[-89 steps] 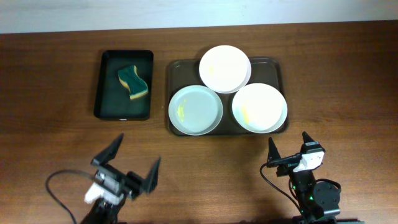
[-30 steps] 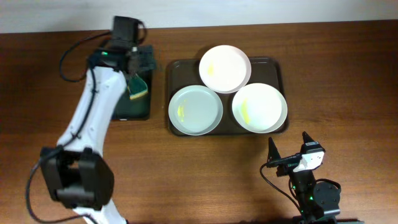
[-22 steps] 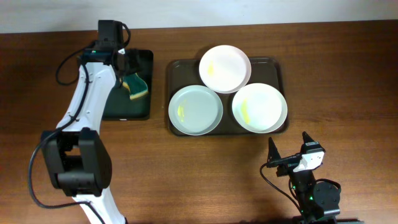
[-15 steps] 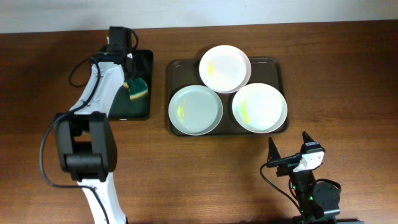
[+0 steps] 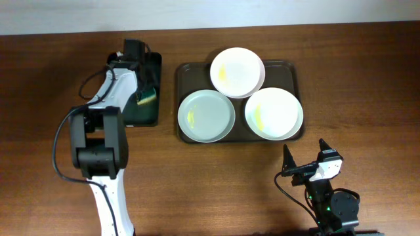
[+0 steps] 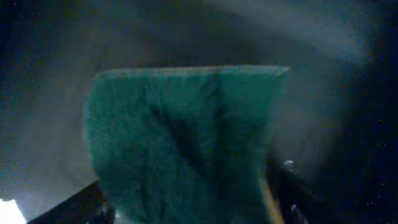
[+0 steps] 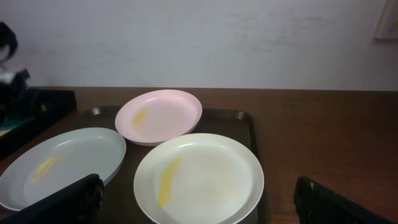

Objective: Clean dirty plates on tray and stack at the side
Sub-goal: 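Reach the left gripper to the sponge in the black tray and grasp it, then dip and lift the green sponge in the water with the left gripper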

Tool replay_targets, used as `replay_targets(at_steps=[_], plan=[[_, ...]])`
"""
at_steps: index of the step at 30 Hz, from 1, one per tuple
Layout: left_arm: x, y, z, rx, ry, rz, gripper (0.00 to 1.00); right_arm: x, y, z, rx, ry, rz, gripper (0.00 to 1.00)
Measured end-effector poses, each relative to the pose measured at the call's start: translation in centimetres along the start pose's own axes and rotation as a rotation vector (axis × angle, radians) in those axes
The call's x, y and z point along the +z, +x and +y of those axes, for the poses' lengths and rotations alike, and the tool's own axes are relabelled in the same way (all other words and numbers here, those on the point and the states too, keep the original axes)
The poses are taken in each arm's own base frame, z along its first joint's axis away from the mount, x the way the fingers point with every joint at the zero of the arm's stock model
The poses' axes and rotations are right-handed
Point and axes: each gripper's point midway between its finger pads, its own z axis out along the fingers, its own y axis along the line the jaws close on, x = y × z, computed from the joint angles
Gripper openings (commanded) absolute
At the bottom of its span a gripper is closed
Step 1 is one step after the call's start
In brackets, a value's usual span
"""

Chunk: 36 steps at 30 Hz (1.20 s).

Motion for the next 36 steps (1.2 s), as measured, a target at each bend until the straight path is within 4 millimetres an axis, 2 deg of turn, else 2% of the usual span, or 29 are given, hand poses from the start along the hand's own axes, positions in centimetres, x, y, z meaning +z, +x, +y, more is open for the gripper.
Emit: replay_targets(at_steps=[1, 2, 4, 6, 7, 13, 15, 16, 17, 18, 19, 21, 23, 24, 25, 27, 32, 33, 34, 35, 36], plan=[[-0.1, -0.3, -0.2, -0.002, 0.006, -0.007, 0.5, 0.0, 0.0, 0.0, 0.0, 0.0, 0.0, 0.98], [-0.1, -0.3, -0.1, 0.002, 0.004, -0.007, 0.33, 0.0, 0.0, 0.0, 0.0, 0.0, 0.0, 0.98], [-0.1, -0.2, -0.1, -0.001, 0.002, -0.003, 0.23, 0.0, 0.0, 0.0, 0.0, 0.0, 0.0, 0.98], [-0.1, -0.1, -0.1, -0.003, 0.001, -0.001, 0.03, 0.0, 0.0, 0.0, 0.0, 0.0, 0.0, 0.98], [-0.1, -0.1, -0.1, -0.003, 0.001, -0.001, 0.0, 0.0, 0.0, 0.0, 0.0, 0.0, 0.0, 0.98], [-0.1, -0.1, 0.0, -0.003, 0.001, -0.001, 0.0, 0.0, 0.0, 0.0, 0.0, 0.0, 0.0, 0.98], [-0.1, -0.1, 0.0, -0.003, 0.001, 0.0, 0.56, 0.0, 0.0, 0.0, 0.0, 0.0, 0.0, 0.98], [-0.1, -0.1, 0.0, -0.003, 0.0, 0.0, 0.73, 0.0, 0.0, 0.0, 0.0, 0.0, 0.0, 0.98], [-0.1, -0.1, 0.0, -0.004, 0.0, 0.0, 0.77, 0.0, 0.0, 0.0, 0.0, 0.0, 0.0, 0.98], [-0.1, -0.2, 0.1, -0.005, -0.002, 0.0, 0.88, 0.0, 0.0, 0.0, 0.0, 0.0, 0.0, 0.98], [0.0, -0.2, 0.3, -0.008, -0.003, 0.0, 0.9, 0.0, 0.0, 0.0, 0.001, 0.0, 0.0, 0.98], [0.0, -0.4, 0.7, -0.016, -0.006, -0.001, 0.84, 0.0, 0.0, 0.0, 0.0, 0.0, 0.0, 0.98], [0.1, -0.5, 1.1, -0.024, -0.01, 0.002, 0.58, 0.0, 0.0, 0.0, 0.0, 0.0, 0.0, 0.98], [0.1, -0.5, 1.3, -0.03, -0.012, 0.002, 0.39, 0.0, 0.0, 0.0, 0.0, 0.0, 0.0, 0.98], [0.1, -0.6, 1.4, -0.034, -0.012, 0.003, 0.29, 0.0, 0.0, 0.0, 0.0, 0.0, 0.0, 0.98], [0.2, -0.5, 1.7, -0.036, -0.017, 0.007, 0.18, 0.0, 0.0, 0.0, 0.0, 0.0, 0.0, 0.98], [0.2, -0.6, 1.9, -0.036, -0.018, 0.008, 0.14, 0.0, 0.0, 0.0, 0.0, 0.0, 0.0, 0.99], [0.2, -0.6, 1.9, -0.036, -0.018, 0.008, 0.22, 0.0, 0.0, 0.0, 0.0, 0.0, 0.0, 0.98], [0.1, -0.6, 1.9, -0.037, -0.018, 0.007, 0.38, 0.0, 0.0, 0.0, 0.0, 0.0, 0.0, 0.98], [0.1, -0.7, 1.9, -0.035, -0.018, 0.006, 0.43, 0.0, 0.0, 0.0, 0.0, 0.0, 0.0, 0.98], [0.0, -0.6, 1.9, -0.036, -0.019, 0.007, 0.31, 0.0, 0.0, 0.0, 0.0, 0.0, 0.0, 0.98]])
